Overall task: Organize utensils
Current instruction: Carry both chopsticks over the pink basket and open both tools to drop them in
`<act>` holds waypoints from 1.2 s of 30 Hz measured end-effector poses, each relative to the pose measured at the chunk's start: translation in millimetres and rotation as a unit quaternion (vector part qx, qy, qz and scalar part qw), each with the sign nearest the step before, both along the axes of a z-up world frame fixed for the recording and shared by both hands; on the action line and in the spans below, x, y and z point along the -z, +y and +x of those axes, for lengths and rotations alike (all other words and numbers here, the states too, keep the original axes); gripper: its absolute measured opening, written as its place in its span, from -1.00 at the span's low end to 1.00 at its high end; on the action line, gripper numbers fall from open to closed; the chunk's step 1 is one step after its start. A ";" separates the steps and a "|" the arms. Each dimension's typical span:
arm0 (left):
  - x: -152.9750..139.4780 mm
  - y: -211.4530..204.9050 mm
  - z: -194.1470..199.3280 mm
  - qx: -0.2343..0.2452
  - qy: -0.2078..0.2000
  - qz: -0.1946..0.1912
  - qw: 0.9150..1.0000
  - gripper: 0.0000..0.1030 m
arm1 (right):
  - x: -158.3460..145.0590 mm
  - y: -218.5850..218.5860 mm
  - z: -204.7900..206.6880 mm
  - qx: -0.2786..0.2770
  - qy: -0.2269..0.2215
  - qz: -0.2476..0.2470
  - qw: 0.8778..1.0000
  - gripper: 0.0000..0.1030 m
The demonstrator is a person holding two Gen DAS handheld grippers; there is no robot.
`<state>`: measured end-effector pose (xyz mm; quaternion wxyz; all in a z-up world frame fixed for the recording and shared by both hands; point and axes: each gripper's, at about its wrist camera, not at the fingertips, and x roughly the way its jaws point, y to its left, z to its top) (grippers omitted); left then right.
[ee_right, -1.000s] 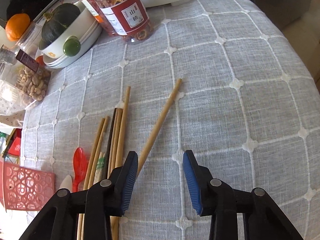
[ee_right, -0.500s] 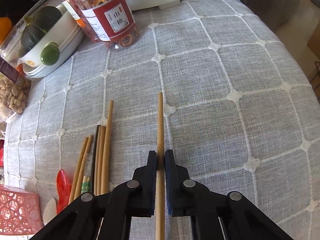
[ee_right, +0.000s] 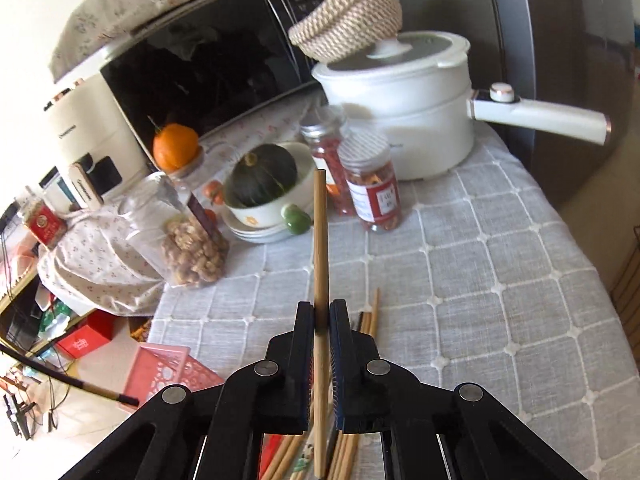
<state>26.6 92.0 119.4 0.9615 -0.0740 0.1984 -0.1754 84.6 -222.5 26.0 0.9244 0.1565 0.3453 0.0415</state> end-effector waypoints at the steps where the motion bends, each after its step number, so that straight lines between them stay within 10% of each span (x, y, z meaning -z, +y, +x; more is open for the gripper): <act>1: 3.0 -0.2 3.0 -0.004 -0.003 0.004 1.000 -0.90 | -5.9 2.8 -3.3 -0.003 -0.011 -0.002 1.000 -0.88; 14: 71.4 -16.8 80.1 -0.005 0.096 0.039 0.995 -0.90 | -63.5 44.1 -22.0 -0.062 -0.119 0.021 0.991 -0.88; 25: 92.9 -26.2 111.2 -0.017 0.114 0.023 0.993 -0.84 | -50.3 65.8 3.2 -0.080 -0.133 0.069 0.985 -0.88; 27: 93.0 -26.8 111.8 -0.022 0.121 0.029 0.992 -0.75 | -44.3 68.4 8.6 -0.082 -0.126 0.069 0.986 -0.88; 31: 89.3 -22.8 102.6 -0.032 0.117 0.031 0.992 0.06 | -29.2 74.0 19.9 -0.091 -0.104 0.062 0.988 -0.87; 36: 90.2 -15.0 92.5 -0.046 0.130 0.041 0.990 0.28 | -11.1 77.3 30.6 -0.100 -0.080 0.063 0.990 -0.87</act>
